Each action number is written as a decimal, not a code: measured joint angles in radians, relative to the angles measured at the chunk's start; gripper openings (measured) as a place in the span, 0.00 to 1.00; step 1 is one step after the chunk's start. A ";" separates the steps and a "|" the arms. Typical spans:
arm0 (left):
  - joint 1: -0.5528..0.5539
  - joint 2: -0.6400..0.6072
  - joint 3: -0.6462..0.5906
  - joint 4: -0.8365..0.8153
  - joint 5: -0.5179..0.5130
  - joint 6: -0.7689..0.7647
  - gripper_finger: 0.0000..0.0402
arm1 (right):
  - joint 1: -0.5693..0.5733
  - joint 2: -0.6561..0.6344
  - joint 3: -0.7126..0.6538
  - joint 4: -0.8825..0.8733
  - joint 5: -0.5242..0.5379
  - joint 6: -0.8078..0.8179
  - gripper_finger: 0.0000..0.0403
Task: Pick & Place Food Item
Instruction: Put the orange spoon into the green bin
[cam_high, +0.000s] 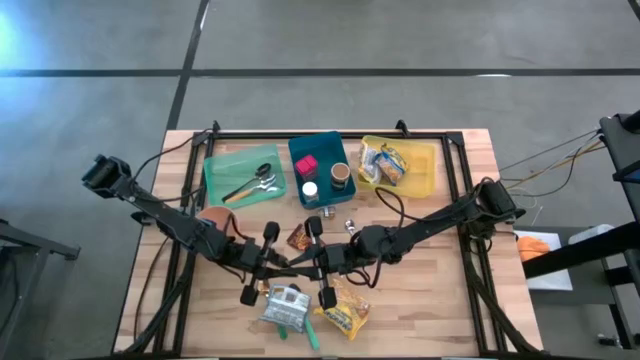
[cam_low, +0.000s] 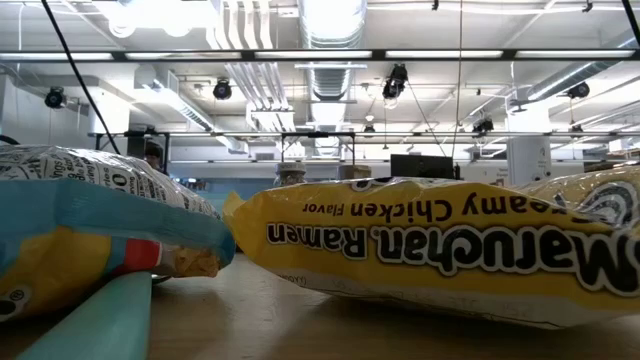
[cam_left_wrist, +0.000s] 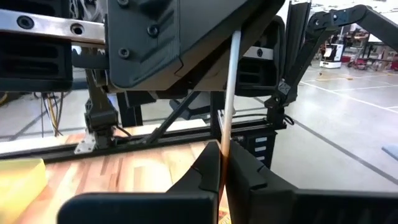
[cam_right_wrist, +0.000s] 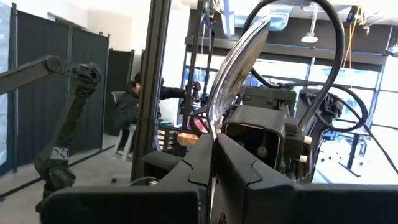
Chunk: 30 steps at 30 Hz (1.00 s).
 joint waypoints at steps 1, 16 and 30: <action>0.000 0.000 0.008 -0.019 0.000 -0.013 0.01 | 0.000 0.000 0.000 0.000 0.000 0.003 0.02; 0.000 -0.008 0.093 -0.282 -0.065 -0.163 0.00 | 0.001 -0.002 0.000 -0.049 0.159 0.081 0.28; -0.001 -0.146 0.094 -0.521 -0.148 -0.272 0.00 | 0.029 -0.071 0.000 -0.284 0.320 0.171 0.54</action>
